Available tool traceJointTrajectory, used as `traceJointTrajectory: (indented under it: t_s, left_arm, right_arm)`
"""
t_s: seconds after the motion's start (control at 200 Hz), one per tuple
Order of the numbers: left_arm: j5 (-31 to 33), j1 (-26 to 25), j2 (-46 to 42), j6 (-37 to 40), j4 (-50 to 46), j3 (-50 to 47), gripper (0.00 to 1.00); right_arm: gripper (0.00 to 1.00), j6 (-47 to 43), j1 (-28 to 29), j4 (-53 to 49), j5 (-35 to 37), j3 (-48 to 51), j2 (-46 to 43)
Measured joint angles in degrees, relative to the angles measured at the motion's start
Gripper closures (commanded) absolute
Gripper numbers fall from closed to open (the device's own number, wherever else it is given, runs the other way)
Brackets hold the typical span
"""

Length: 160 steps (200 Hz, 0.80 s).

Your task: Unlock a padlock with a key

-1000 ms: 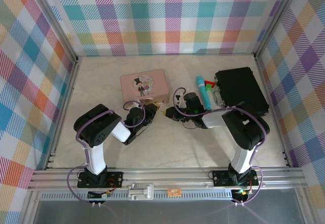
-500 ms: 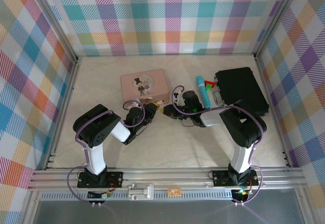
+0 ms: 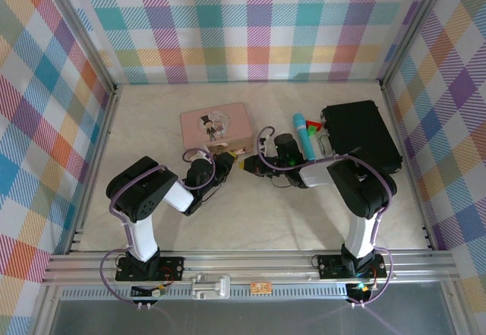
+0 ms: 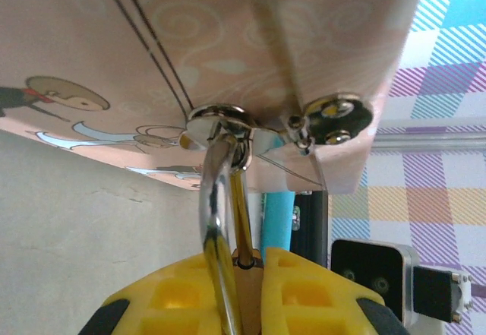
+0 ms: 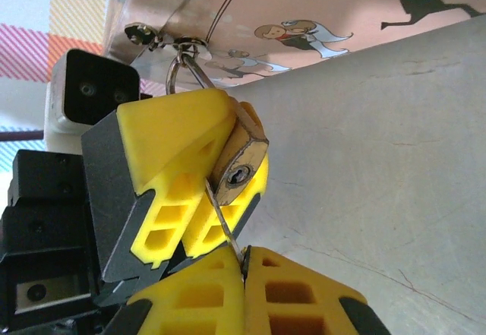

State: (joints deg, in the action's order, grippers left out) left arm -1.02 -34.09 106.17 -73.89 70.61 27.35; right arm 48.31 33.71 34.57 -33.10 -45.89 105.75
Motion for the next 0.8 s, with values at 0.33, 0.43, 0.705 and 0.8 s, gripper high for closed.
traceJointTrajectory:
  t_s: [0.33,0.43,0.705,0.8]
  left_arm:
    - [-2.93,0.46,-0.48,1.53,0.04,-0.07,1.0]
    - [-2.99,0.7,-0.48,1.62,0.04,-0.11,1.0]
    - [-3.67,0.87,-0.48,1.95,-0.02,-0.44,1.0]
    - [-4.13,0.94,-0.48,2.38,0.37,-0.42,1.0]
  right_arm:
    - [1.0,-4.85,-2.67,-3.26,-6.62,-2.32,1.18]
    - [1.0,-5.22,-3.04,-4.22,-7.34,-3.26,1.81]
    - [1.0,-5.84,-4.22,-3.34,-7.41,-1.01,1.44]
    - [1.0,-6.4,-4.52,-3.41,-7.39,1.11,1.44]
